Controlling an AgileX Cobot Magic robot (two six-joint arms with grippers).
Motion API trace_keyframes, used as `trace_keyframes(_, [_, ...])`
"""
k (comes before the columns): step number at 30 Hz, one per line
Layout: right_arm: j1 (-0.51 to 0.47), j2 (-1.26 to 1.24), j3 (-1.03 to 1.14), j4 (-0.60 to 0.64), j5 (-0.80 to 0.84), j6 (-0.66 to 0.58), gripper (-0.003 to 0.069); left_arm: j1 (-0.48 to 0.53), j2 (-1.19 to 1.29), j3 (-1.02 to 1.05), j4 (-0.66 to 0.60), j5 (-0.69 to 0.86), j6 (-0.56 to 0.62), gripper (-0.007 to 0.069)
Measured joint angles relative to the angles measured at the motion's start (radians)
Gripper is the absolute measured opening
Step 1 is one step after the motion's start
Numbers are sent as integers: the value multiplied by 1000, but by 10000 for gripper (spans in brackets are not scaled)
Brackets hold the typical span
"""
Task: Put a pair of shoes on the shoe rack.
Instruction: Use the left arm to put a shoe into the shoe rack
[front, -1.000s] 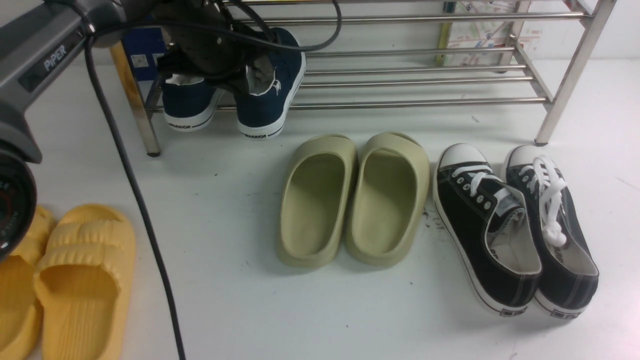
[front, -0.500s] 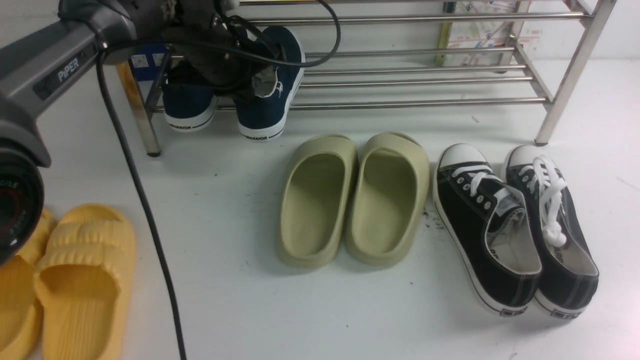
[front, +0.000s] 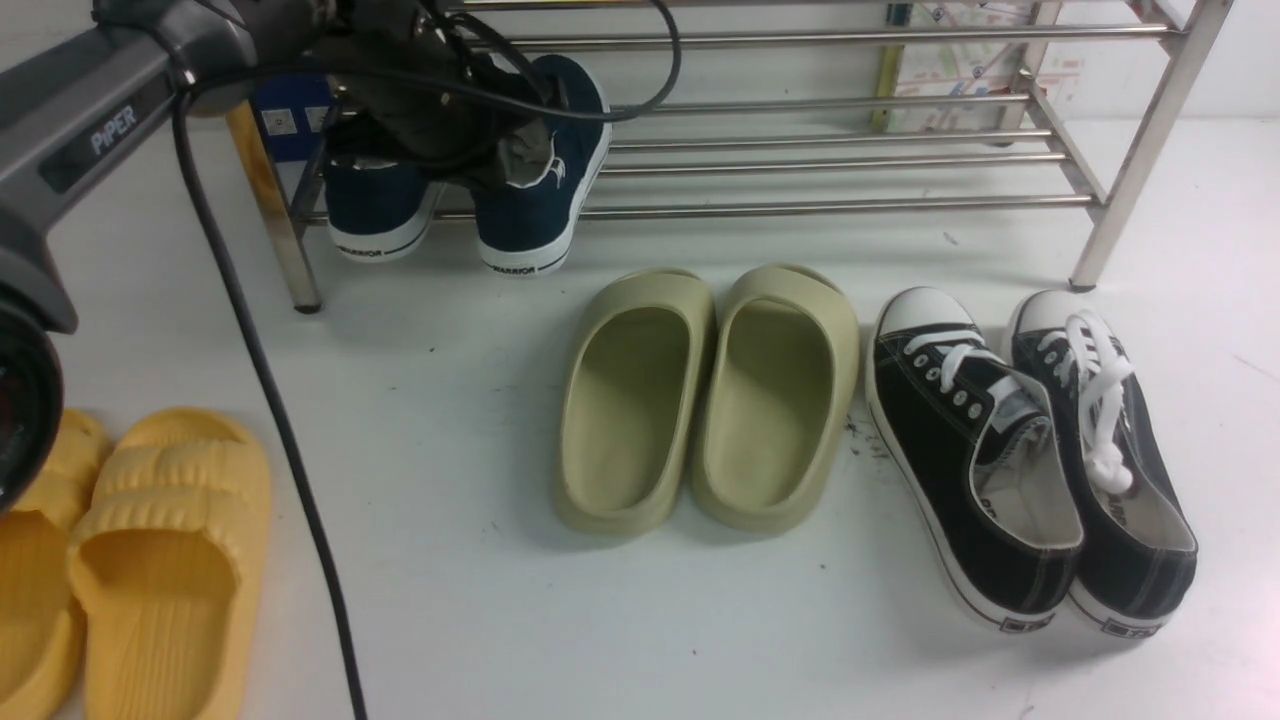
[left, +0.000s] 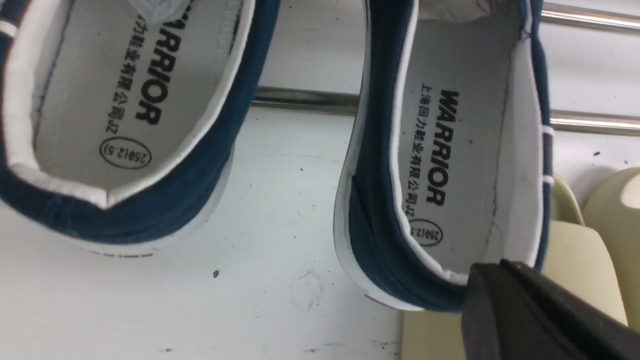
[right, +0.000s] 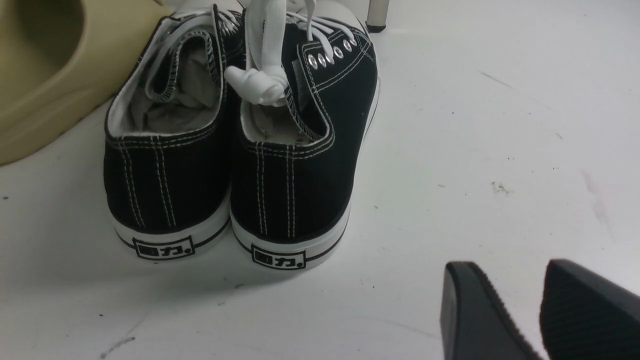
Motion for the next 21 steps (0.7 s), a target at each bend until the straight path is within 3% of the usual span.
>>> trace_keyframes(7, [0, 0, 0, 0, 0, 0, 246, 0, -27, 26, -11, 71, 4, -13])
trace_keyframes(21, [0, 0, 0, 0, 0, 0, 246, 0, 35, 49, -27, -22, 4, -13])
